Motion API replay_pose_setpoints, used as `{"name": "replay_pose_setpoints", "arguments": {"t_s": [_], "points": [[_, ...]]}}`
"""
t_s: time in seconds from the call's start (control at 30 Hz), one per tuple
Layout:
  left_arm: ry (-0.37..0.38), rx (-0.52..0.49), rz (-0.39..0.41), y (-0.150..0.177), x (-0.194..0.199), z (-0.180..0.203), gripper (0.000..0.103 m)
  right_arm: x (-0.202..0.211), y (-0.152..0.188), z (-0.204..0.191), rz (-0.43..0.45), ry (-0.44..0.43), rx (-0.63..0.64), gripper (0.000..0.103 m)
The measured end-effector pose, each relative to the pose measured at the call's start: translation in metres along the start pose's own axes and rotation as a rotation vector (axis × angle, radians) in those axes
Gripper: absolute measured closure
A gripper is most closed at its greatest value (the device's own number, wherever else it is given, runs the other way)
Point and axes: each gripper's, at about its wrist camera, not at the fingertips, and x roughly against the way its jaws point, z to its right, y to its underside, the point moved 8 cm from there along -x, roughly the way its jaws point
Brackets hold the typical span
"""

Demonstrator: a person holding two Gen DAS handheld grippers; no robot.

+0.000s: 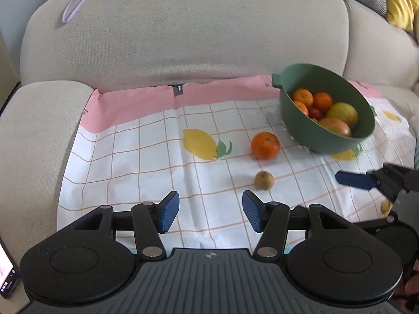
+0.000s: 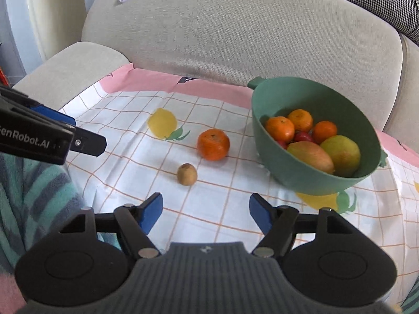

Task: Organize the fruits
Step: 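Lift both open tools away and move toward the mandarin and kiwi, then grasp the mandarin with the right tool while the left tool grasps the kiwi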

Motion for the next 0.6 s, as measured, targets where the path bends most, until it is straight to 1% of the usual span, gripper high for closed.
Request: {"name": "replay_pose_setpoints", "arguments": {"t_s": [0.1,0.17,0.2,0.43,0.53,0.6], "points": [[0.023,0.027,0.002,-0.002,-0.005,-0.002,0.038,-0.004,-0.002,-0.009,-0.003,-0.011,0.005,0.033],[0.026,0.031,0.002,-0.002,-0.008,-0.002,0.038,-0.007,-0.002,-0.013,-0.006,-0.007,0.020,0.028],[0.027,0.030,0.000,-0.003,-0.010,-0.002,0.038,-0.009,-0.002,-0.014,-0.006,-0.002,0.026,0.027],[0.036,0.016,-0.017,-0.008,-0.021,0.001,0.038,-0.024,-0.005,-0.010,-0.022,0.016,0.024,0.027],[0.046,0.012,-0.022,-0.011,-0.024,0.001,0.038,-0.030,-0.009,-0.005,-0.019,0.024,0.016,0.029],[0.057,0.010,-0.023,-0.012,-0.027,0.002,0.038,-0.034,-0.012,-0.003,-0.019,0.028,0.013,0.035]]}}
